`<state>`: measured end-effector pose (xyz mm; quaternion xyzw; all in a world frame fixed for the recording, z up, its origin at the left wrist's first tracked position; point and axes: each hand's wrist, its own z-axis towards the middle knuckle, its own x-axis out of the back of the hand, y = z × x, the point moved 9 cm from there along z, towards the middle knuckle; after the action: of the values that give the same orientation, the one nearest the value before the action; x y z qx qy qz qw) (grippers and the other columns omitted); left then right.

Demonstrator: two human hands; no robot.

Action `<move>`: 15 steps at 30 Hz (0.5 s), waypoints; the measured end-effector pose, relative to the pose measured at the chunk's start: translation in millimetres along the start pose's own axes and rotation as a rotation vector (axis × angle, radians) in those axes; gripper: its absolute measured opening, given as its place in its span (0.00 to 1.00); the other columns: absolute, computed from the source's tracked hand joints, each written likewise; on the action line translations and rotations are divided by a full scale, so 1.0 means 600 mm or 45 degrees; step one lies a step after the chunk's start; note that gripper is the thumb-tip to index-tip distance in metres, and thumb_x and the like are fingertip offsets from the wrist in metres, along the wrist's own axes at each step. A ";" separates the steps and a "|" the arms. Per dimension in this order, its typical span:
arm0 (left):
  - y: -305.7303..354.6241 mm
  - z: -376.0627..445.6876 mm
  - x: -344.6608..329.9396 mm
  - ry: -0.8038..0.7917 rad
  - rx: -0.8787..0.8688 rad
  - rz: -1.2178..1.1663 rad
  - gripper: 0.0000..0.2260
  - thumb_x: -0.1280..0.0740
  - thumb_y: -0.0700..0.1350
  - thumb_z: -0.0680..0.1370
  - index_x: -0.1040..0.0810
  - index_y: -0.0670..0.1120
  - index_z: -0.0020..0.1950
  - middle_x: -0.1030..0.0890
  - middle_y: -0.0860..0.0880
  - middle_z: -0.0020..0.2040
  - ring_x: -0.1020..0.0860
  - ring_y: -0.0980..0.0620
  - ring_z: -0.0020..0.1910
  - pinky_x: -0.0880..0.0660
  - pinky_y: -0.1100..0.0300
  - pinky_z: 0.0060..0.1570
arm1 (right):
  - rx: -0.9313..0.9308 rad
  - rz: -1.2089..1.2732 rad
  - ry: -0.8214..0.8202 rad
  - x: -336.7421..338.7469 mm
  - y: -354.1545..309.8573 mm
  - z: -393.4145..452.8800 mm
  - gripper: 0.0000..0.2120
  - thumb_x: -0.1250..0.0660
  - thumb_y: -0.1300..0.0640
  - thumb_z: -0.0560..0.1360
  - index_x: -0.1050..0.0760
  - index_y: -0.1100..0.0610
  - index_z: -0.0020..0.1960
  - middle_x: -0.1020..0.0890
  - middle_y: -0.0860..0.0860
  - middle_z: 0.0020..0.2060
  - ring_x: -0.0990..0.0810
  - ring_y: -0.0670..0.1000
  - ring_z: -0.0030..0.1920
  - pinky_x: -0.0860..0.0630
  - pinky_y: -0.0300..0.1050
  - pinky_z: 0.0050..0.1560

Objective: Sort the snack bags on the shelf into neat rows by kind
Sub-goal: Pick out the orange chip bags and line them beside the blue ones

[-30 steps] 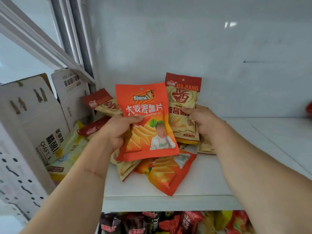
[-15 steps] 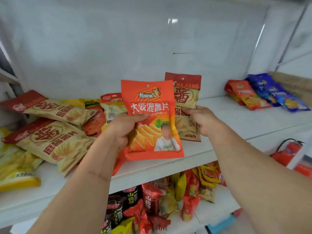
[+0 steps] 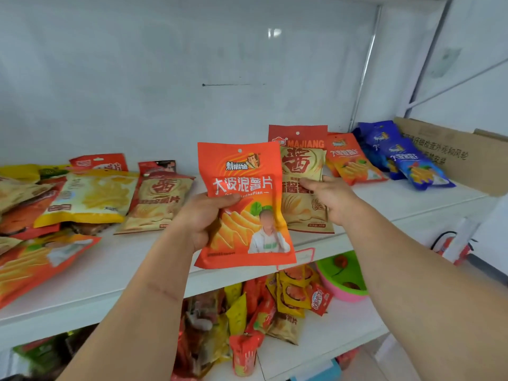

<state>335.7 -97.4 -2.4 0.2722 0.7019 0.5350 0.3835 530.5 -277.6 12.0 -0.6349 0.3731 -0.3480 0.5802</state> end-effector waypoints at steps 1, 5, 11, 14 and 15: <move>-0.001 0.010 -0.015 0.004 -0.005 -0.009 0.10 0.26 0.38 0.75 0.18 0.44 0.55 0.13 0.41 0.51 0.15 0.39 0.50 0.20 0.41 0.55 | -0.004 -0.008 -0.007 0.014 0.000 0.012 0.10 0.25 0.57 0.74 0.19 0.58 0.53 0.13 0.56 0.45 0.13 0.58 0.43 0.17 0.60 0.46; -0.008 0.057 -0.067 0.006 0.028 -0.014 0.15 0.26 0.40 0.74 0.18 0.40 0.60 0.14 0.39 0.53 0.16 0.38 0.52 0.21 0.40 0.56 | -0.004 -0.052 -0.018 0.060 -0.002 0.072 0.09 0.25 0.55 0.73 0.18 0.56 0.52 0.13 0.54 0.44 0.13 0.57 0.43 0.17 0.60 0.46; -0.011 0.162 -0.119 0.017 0.040 -0.002 0.15 0.26 0.42 0.75 0.18 0.40 0.60 0.14 0.39 0.54 0.16 0.37 0.53 0.22 0.38 0.58 | 0.026 -0.101 -0.029 0.097 -0.007 0.197 0.10 0.24 0.54 0.72 0.18 0.55 0.52 0.13 0.53 0.44 0.13 0.57 0.44 0.17 0.61 0.47; -0.007 0.209 -0.137 0.049 0.034 -0.003 0.15 0.25 0.42 0.74 0.18 0.40 0.60 0.14 0.40 0.52 0.15 0.38 0.51 0.22 0.39 0.58 | 0.025 -0.133 -0.044 0.105 -0.007 0.257 0.13 0.24 0.52 0.72 0.19 0.53 0.55 0.13 0.52 0.47 0.14 0.56 0.45 0.17 0.58 0.48; -0.006 0.223 -0.143 0.056 0.033 -0.002 0.16 0.25 0.42 0.74 0.18 0.40 0.60 0.14 0.40 0.52 0.15 0.38 0.51 0.22 0.38 0.58 | 0.022 -0.138 -0.053 0.107 -0.006 0.275 0.15 0.23 0.51 0.72 0.19 0.53 0.56 0.14 0.52 0.48 0.14 0.55 0.46 0.17 0.57 0.49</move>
<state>494.6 -93.9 -2.7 0.2648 0.7172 0.5315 0.3647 705.7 -254.8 2.3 -0.6563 0.3229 -0.3689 0.5735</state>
